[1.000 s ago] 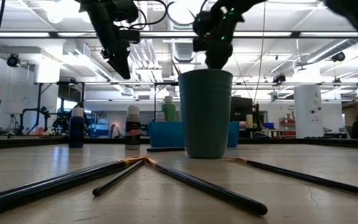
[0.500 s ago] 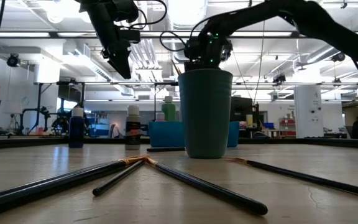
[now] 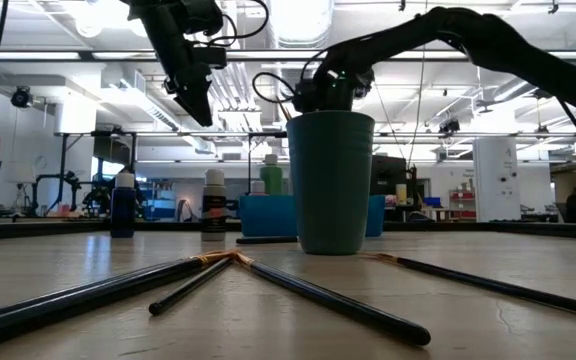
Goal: Pick & Place Paint Supplies
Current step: Put the red paint bottle into the blue bin
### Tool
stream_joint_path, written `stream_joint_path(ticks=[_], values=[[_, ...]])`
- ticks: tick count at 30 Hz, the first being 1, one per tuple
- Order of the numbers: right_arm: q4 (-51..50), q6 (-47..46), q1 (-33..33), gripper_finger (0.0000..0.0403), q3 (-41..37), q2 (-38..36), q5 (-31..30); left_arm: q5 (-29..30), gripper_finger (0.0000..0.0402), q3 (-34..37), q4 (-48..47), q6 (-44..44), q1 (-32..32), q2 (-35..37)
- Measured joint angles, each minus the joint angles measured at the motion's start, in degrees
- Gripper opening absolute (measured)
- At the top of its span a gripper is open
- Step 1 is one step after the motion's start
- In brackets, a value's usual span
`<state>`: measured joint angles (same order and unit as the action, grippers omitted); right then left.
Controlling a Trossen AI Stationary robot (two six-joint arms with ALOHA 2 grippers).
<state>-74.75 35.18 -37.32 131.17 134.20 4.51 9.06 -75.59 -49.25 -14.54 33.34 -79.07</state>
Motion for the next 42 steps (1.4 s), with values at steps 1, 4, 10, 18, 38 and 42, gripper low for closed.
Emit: stream_joint_path(ticks=[1,4,10,18,38,42], values=[[0.1,0.0,0.0,0.0112,0.0,0.1,0.0,0.0,0.0289,0.0,0.0,0.0,0.0,0.0],[0.1,0.3,-0.1,0.0112,-0.1,1.1,0.0,0.0,0.0289,0.0,0.0,0.0,0.0,0.0],[0.9,1.2,-0.2,0.0112,-0.1,2.6,-3.4,0.0,0.0289,0.0,0.0,0.0,0.0,0.0],[2.5,1.6,-0.6,0.0112,0.0,2.7,-4.3,-0.2,0.0289,0.0,0.0,0.0,0.0,0.0],[3.4,2.5,-0.7,0.0231,-0.3,2.6,-4.5,-0.2,0.0289,0.0,-0.1,0.1,0.0,0.0],[3.3,2.5,-0.7,0.0247,0.4,2.3,-4.6,-0.2,0.0289,0.0,0.0,0.1,0.0,0.0]])
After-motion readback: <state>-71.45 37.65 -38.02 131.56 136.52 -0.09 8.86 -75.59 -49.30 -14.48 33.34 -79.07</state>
